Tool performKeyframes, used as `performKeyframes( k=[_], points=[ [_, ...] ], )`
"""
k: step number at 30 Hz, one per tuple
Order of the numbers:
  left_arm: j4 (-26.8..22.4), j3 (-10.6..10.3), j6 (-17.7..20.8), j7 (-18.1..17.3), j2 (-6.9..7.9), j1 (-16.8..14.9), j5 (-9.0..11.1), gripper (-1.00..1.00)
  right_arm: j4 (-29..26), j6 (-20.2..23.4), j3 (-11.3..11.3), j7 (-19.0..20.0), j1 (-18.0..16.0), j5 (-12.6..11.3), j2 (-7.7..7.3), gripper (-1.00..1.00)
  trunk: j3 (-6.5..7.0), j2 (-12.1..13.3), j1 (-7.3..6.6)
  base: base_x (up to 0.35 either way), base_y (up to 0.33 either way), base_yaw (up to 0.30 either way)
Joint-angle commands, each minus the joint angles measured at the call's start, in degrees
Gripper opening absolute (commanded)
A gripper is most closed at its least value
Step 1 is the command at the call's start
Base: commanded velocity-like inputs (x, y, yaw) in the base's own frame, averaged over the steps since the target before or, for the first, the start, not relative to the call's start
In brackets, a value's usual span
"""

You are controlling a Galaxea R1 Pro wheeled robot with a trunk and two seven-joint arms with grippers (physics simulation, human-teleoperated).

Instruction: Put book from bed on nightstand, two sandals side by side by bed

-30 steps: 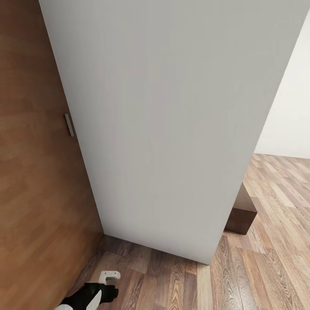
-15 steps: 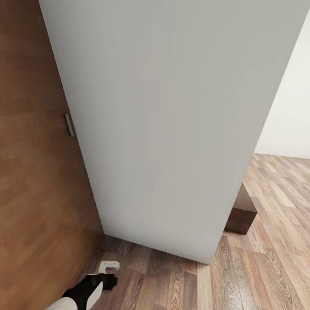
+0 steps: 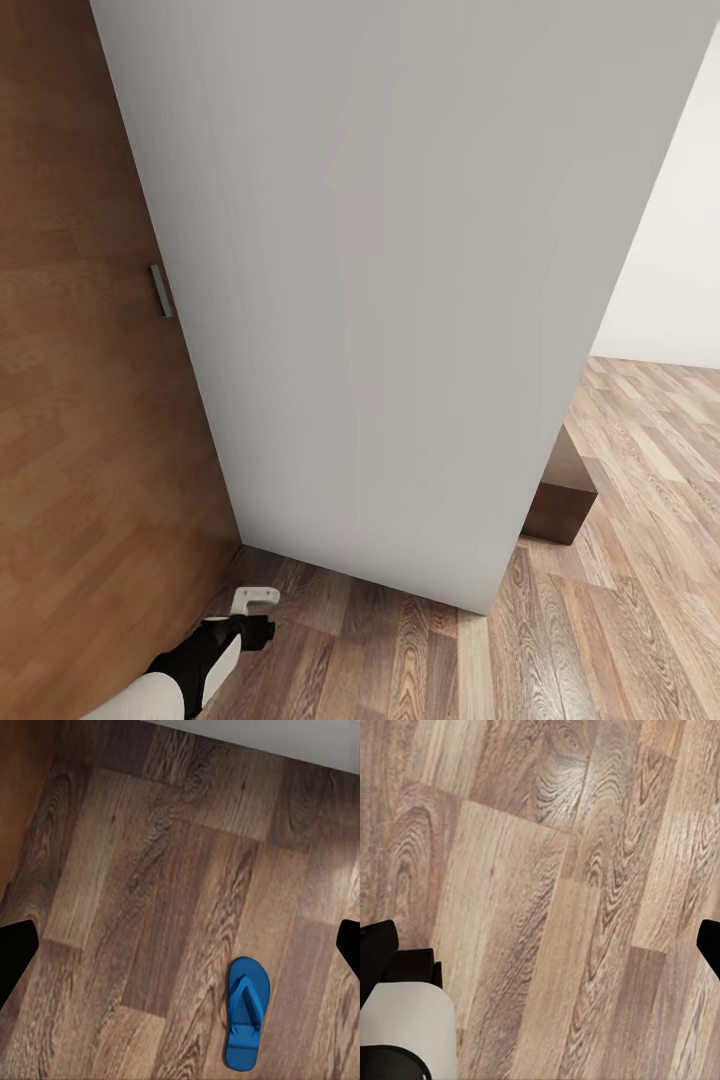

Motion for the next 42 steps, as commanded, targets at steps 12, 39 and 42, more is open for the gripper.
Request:
performKeyframes(
  k=[12,39,42],
  points=[
    [-0.1,-0.1,-2.3,-0.2,0.06,-0.1,0.0,1.0,-0.7,-0.2,0.3,-0.1,0.0,0.0,-0.48,1.0,-0.05,0.0,0.0,0.0,0.0,0.0],
    [0.2,-0.1,-3.0,-0.3,0.06,-0.1,-0.1,1.0,-16.7,0.7,-18.2,1.4,2.0,-0.4,-5.66,1.0,-2.93,-6.4,3.51,0.0,0.0,0.0],
    [0.2,-0.1,-3.0,-0.3,0.06,-0.1,-0.1,1.0,-15.7,0.8,-19.0,1.1,2.0,-0.5,-6.34,1.0,-3.47,-7.6,4.17,0.0,0.0,0.0]
  ],
)
